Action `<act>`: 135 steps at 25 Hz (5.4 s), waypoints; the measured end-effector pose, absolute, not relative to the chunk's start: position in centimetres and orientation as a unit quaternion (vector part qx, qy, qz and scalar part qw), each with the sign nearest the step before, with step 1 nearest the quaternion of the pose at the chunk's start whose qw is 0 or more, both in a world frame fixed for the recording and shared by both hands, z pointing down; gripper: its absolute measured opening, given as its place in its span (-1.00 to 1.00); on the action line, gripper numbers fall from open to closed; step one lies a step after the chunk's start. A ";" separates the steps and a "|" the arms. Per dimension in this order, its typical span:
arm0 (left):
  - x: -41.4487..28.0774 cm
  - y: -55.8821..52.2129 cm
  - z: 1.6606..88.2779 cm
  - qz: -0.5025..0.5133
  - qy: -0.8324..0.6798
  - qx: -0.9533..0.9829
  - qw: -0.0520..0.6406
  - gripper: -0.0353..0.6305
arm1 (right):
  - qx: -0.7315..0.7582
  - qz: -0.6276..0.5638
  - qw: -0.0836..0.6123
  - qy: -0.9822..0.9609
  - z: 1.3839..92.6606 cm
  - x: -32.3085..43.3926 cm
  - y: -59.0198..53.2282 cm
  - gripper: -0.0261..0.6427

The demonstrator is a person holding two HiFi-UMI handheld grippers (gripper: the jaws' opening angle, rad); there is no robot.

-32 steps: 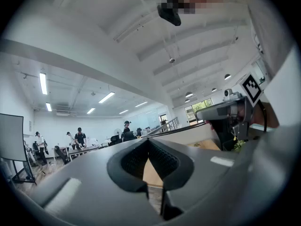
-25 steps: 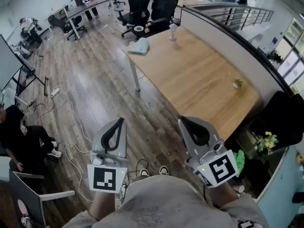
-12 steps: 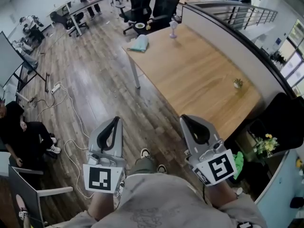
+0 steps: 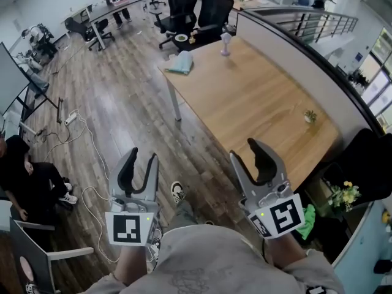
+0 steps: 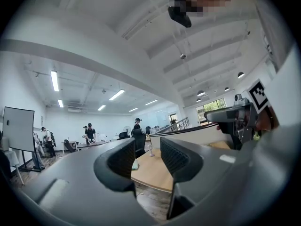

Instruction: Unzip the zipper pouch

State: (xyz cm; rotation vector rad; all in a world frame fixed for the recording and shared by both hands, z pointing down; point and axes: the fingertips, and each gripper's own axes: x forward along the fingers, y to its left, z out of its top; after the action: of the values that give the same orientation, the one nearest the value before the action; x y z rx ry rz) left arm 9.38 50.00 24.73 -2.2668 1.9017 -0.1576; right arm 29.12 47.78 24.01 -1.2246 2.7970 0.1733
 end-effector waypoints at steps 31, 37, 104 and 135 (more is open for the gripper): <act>-13.7 18.2 27.2 -0.098 0.599 -0.794 0.037 -0.40 | -0.427 -0.014 -0.004 0.904 27.0 7.4 16.0 -0.43; -13.6 14.4 27.9 -0.095 0.582 -0.807 0.033 -0.40 | -0.440 -0.015 -0.023 0.898 27.8 6.9 12.8 -0.43; -9.6 -23.3 39.2 -0.150 0.466 -0.870 -0.061 -0.40 | -0.339 0.008 -0.325 0.883 49.2 6.0 -24.5 -0.44; -11.4 -23.2 58.3 -0.254 0.453 -0.833 -0.189 -0.40 | -0.104 -0.032 -0.446 0.888 69.7 0.5 -24.9 -0.64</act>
State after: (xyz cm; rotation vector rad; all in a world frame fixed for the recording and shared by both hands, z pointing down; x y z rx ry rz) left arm -11.40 -23.25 58.33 -2.9897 1.6245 -0.9102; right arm 0.45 -24.95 69.71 -0.4704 4.0364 -0.1442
